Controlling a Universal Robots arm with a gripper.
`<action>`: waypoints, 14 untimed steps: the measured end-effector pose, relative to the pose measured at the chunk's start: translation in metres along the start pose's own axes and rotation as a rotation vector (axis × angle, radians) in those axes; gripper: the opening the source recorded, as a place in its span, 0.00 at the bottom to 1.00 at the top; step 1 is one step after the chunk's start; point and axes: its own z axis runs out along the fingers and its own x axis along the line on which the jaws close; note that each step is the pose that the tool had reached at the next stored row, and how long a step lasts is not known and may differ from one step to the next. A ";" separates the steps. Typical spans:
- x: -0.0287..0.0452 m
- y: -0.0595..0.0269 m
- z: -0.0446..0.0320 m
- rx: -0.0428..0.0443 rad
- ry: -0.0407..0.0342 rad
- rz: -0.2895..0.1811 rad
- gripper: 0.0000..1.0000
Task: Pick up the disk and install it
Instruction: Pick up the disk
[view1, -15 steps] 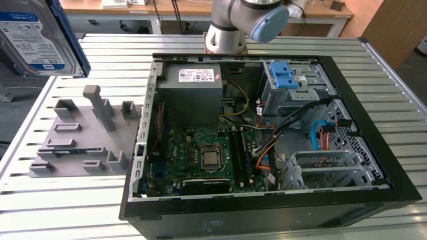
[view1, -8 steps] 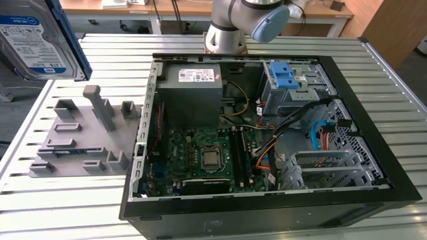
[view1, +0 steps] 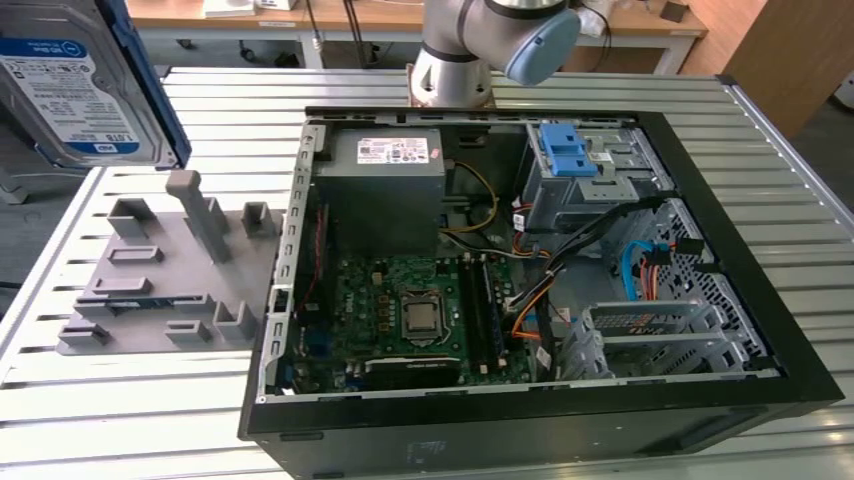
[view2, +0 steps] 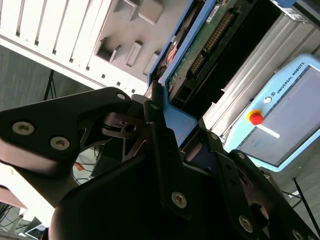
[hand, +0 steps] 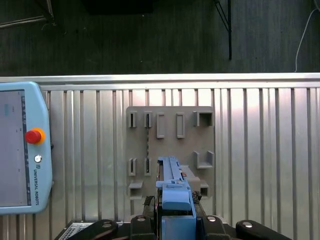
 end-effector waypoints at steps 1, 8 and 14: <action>0.0006 -0.0020 0.0001 0.0000 -0.0002 0.000 0.37; 0.0050 -0.0165 0.0000 -0.0013 -0.0001 0.000 0.37; 0.0062 -0.0271 0.0000 -0.0019 -0.0001 0.000 0.37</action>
